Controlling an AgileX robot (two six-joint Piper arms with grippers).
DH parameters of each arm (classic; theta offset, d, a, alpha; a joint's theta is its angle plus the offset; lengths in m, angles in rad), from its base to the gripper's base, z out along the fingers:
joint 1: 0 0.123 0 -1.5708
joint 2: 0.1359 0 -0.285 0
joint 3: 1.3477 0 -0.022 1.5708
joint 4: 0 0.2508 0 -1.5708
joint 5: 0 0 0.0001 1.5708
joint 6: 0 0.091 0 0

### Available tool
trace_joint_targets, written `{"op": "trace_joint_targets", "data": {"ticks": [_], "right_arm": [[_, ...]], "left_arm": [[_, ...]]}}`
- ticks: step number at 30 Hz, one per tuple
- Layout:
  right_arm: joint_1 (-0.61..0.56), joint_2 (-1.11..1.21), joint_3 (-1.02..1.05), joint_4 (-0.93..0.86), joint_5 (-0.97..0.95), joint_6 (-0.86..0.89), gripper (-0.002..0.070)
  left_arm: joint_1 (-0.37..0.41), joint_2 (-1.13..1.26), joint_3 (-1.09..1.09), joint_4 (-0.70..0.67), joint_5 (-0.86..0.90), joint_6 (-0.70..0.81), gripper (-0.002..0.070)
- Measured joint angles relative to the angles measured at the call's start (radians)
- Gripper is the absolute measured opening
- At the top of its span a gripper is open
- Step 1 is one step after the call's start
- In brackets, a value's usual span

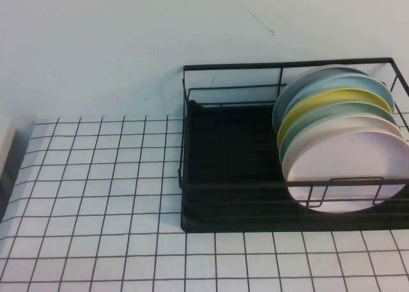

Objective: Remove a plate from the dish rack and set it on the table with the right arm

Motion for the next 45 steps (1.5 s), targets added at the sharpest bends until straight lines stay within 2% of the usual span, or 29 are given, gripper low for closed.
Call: {"op": "trace_joint_targets", "data": {"ticks": [28, 32, 45], "right_arm": [[0.0, 0.0, 0.004, 0.002, -0.027, 0.0, -0.0002], [0.0, 0.0, 0.01, 0.002, -0.164, 0.0, -0.0002], [0.0, 0.0, 0.01, 0.016, -0.931, 0.085, -0.0002]], "left_arm": [[0.0, 0.0, 0.0, 0.0, 0.0, 0.0, -0.0003], [0.0, 0.0, 0.0, 0.0, 0.0, 0.0, -0.0003], [0.0, 0.0, 0.0, 0.0, 0.0, 0.0, -0.0003]]}}
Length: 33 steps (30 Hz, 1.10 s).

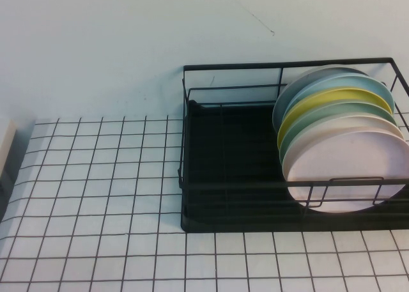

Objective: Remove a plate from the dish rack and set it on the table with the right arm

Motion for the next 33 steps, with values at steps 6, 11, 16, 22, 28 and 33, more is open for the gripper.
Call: {"op": "trace_joint_targets", "data": {"ticks": [6, 11, 16, 22, 28, 33], "right_arm": [[0.0, -0.002, 0.0, 0.084, -0.188, 0.006, -0.0002], [0.0, -0.002, -0.111, 0.088, 0.091, -0.048, -0.0002], [-0.001, 0.065, -0.364, 0.026, 0.66, -0.1, -0.0002], [-0.001, 0.308, -0.586, 0.092, 1.055, -0.35, -0.0002], [-0.001, 0.623, -0.716, 0.348, 1.282, -0.817, -0.0002], [-0.001, 0.854, -0.781, 0.516, 1.394, -1.201, -0.0002]], "left_arm": [[0.0, 0.0, 0.0, 0.0, 0.0, 0.0, -0.0003], [0.0, 0.0, 0.0, 0.0, 0.0, 0.0, -0.0003], [0.0, 0.0, 0.0, 0.0, 0.0, 0.0, -0.0003], [0.0, 0.0, 0.0, 0.0, 0.0, 0.0, -0.0003], [0.0, 0.0, 0.0, 0.0, 0.0, 0.0, -0.0003], [0.0, 0.0, 0.0, 0.0, 0.0, 0.0, -0.0003]]}}
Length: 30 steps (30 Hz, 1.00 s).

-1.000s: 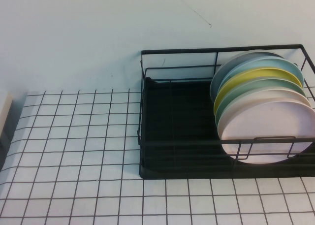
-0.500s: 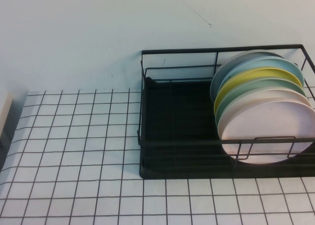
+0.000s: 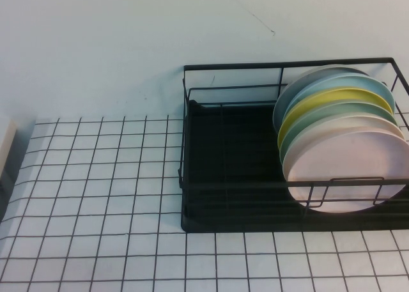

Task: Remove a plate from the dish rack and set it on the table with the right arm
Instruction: Grasp the plate from the shelf

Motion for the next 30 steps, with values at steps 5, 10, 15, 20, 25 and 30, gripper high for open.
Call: {"op": "trace_joint_targets", "data": {"ticks": [5, 10, 15, 20, 25, 30], "right_arm": [[0.0, 0.192, -0.058, 0.092, 0.008, -0.206, 0.0001], [0.034, 0.323, -0.118, 0.158, -0.037, -0.421, 0.0092], [0.062, 0.405, -0.14, 0.177, -0.175, -0.515, 0.0223], [0.071, 0.466, -0.143, 0.178, -0.263, -0.593, 0.025], [0.071, 0.524, -0.144, 0.182, -0.341, -0.639, 0.0252], [0.071, 0.569, -0.145, 0.201, -0.382, -0.654, 0.0252]], "left_arm": [[0.0, 0.0, 0.0, 0.0, 0.0, 0.0, -0.0003], [0.0, 0.0, 0.0, 0.0, 0.0, 0.0, -0.0003], [0.0, 0.0, 0.0, 0.0, 0.0, 0.0, -0.0003], [0.0, 0.0, 0.0, 0.0, 0.0, 0.0, -0.0003], [0.0, 0.0, 0.0, 0.0, 0.0, 0.0, -0.0003], [0.0, 0.0, 0.0, 0.0, 0.0, 0.0, -0.0003]]}}
